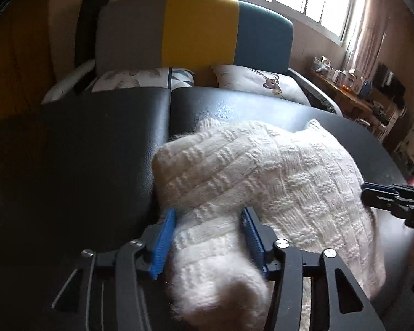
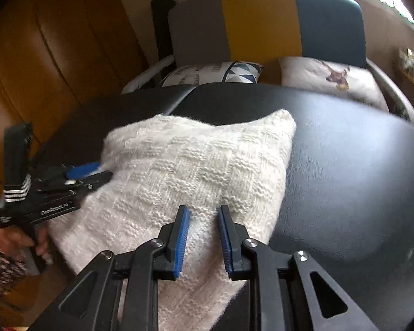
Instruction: Fold clothes
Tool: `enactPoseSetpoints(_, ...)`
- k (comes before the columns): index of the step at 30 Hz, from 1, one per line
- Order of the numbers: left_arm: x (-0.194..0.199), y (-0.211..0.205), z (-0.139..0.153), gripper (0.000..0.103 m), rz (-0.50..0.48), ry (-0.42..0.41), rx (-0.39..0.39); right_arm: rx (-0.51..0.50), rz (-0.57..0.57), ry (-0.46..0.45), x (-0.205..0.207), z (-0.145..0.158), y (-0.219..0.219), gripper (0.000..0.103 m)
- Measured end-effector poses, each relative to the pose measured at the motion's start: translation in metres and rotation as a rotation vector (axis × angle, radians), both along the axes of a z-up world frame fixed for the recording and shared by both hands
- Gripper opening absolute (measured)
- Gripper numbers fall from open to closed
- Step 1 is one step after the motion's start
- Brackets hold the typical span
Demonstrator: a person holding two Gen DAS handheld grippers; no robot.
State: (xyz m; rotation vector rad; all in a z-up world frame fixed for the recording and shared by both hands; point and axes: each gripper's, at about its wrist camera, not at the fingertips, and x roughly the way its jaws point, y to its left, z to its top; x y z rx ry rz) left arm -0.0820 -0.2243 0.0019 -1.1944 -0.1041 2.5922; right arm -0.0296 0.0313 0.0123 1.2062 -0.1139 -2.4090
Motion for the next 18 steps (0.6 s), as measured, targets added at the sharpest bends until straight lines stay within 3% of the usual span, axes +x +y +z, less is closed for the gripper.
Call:
enactPoseSetpoints(4, -0.007, -0.025, -0.006, 0.056, 0.006, -0.064, 0.134, -0.085, 0.058, -0.008, 0.015, 0.015, -0.002, 0.025)
enactPoseSetpoints(8, -0.021, -0.032, -0.014, 0.060, -0.019, -0.138, 0.180, -0.071, 0.212, 0.001, 0.029, 0.014, -0.054, 0.022)
enactPoseSetpoints(9, -0.026, -0.028, -0.013, 0.060, -0.034, -0.149, 0.169, -0.063, 0.251, 0.004, 0.033, 0.013, -0.069, 0.017)
enactPoseSetpoints(14, -0.044, -0.015, -0.007, 0.061, -0.114, -0.201, 0.099, -0.013, 0.434, 0.020, 0.048, 0.005, -0.141, 0.017)
enactPoseSetpoints(18, -0.043, -0.012, -0.005, 0.062, -0.144, -0.224, 0.039, 0.008, 0.443, 0.028, 0.051, -0.001, -0.156, 0.017)
